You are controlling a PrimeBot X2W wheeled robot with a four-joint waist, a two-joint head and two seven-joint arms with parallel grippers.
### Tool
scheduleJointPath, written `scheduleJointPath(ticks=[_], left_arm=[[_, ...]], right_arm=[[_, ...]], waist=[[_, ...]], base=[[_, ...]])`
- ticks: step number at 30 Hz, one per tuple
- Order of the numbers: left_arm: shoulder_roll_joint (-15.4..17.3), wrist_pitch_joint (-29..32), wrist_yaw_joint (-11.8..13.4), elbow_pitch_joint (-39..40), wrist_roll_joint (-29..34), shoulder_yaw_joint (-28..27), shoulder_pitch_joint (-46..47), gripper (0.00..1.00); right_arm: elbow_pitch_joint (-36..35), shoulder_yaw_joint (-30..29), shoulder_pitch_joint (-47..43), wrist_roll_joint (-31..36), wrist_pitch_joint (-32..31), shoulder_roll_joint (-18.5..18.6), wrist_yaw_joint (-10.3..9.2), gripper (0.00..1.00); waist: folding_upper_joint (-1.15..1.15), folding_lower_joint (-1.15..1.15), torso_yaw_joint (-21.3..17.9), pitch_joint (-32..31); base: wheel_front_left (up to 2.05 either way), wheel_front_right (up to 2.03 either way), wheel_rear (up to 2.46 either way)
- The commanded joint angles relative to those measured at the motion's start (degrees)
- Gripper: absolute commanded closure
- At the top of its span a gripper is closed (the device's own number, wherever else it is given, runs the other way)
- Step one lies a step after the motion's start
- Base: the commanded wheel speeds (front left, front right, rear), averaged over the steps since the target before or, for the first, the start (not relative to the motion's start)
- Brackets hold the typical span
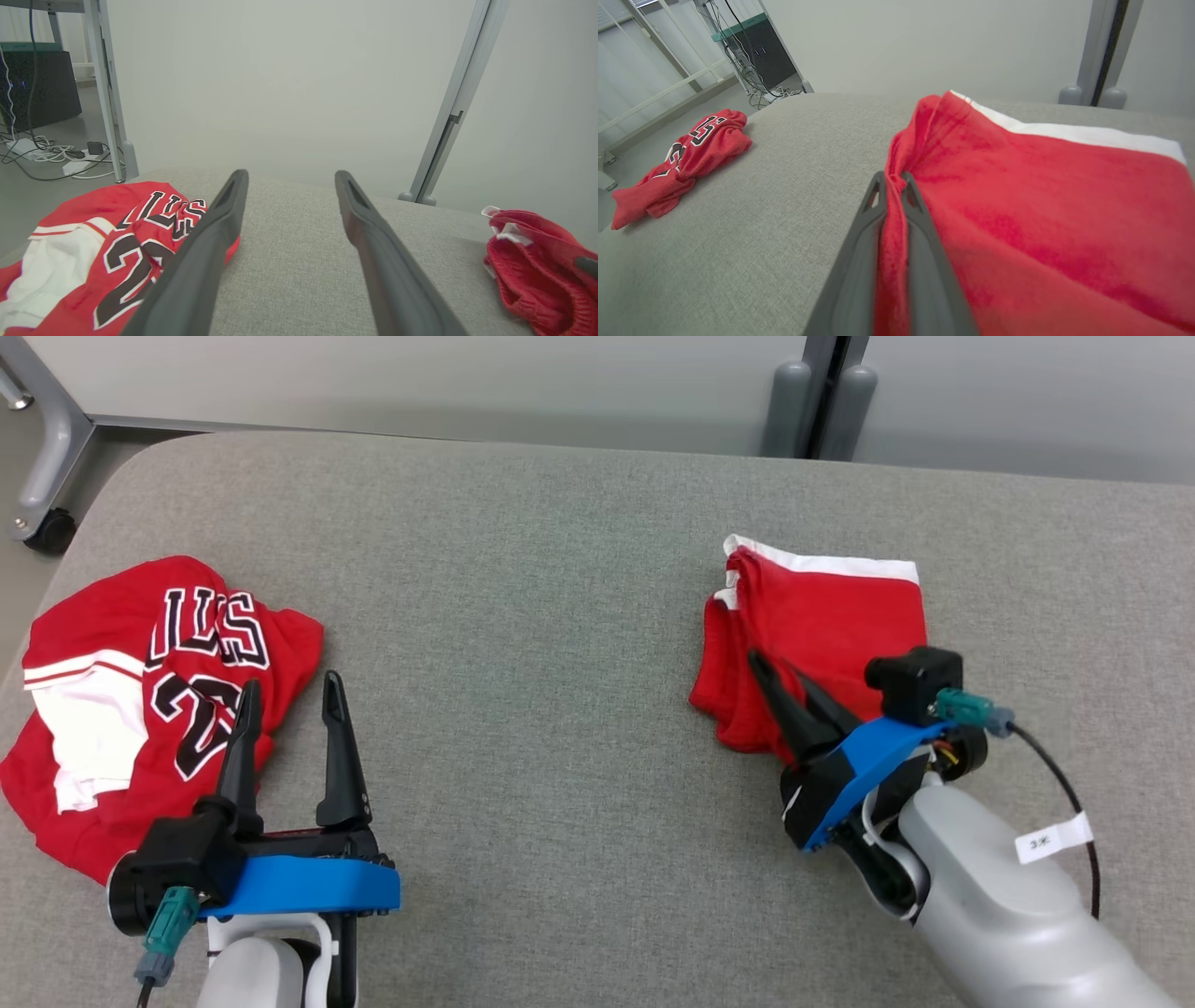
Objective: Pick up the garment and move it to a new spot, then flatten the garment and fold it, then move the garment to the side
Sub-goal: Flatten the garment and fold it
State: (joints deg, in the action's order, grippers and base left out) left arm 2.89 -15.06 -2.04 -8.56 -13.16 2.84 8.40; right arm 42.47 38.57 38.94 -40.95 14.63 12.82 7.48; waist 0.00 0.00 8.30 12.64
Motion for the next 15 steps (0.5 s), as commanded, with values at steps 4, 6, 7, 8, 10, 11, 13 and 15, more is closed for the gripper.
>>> scheduleJointPath(ticks=[4, 6, 7, 8, 10, 11, 13, 15], left_arm=[[-0.03, -0.16, 0.51, 0.09, -0.46, 0.44, -0.32, 0.00], [-0.02, -0.16, 0.50, -0.05, -0.43, 0.47, -0.14, 0.00], [-0.02, -0.16, 0.48, -0.12, -0.36, 0.45, -0.04, 0.00], [-0.02, -0.16, 0.45, -0.16, -0.31, 0.38, 0.04, 0.00], [-0.03, -0.16, 0.44, -0.22, -0.19, 0.28, -0.01, 0.00], [-0.02, -0.16, 0.44, -0.25, -0.12, 0.22, -0.08, 0.00], [-0.03, -0.16, 0.44, -0.32, 0.00, 0.02, -0.35, 0.00], [-0.03, -0.16, 0.39, -0.36, 0.00, -0.25, -0.62, 0.00]], right_arm=[[0.11, 1.80, -1.79, -0.32, 0.25, -1.23, 0.03, 0.81], [-0.05, 2.44, -2.18, -0.22, 0.37, -1.71, 0.03, 0.00], [-0.29, 2.82, -2.39, -0.25, 0.40, -1.99, 0.03, 0.00], [-0.60, 3.29, -2.62, -0.06, 0.44, -2.12, 0.03, 0.00], [-1.09, 4.23, -3.33, 0.17, 0.48, -2.10, 0.03, 0.00], [-1.46, 4.49, -3.48, 0.32, 0.52, -1.99, 0.03, 0.00], [-2.64, 4.25, -3.73, 0.70, 0.61, -1.70, 0.03, 0.00], [-4.60, 2.66, -4.35, 1.39, 0.59, -1.26, 0.03, 0.00]], waist=[[0.00, 0.00, -0.26, 0.01], [0.00, 0.00, -0.45, -0.08], [0.00, 0.00, -0.56, -0.18], [0.00, 0.00, -0.71, -0.30], [0.00, 0.00, -1.10, -0.75], [0.00, 0.00, -1.32, -0.99], [0.00, 0.00, -1.91, -1.49], [0.00, 0.00, -2.73, -2.01]], base=[[0.00, 0.00, 0.00], [0.00, 0.00, 0.00], [0.00, 0.00, 0.00], [0.00, 0.00, 0.00], [0.00, 0.00, 0.00], [0.00, 0.00, 0.00], [0.00, 0.00, 0.00], [0.00, 0.00, 0.00]])
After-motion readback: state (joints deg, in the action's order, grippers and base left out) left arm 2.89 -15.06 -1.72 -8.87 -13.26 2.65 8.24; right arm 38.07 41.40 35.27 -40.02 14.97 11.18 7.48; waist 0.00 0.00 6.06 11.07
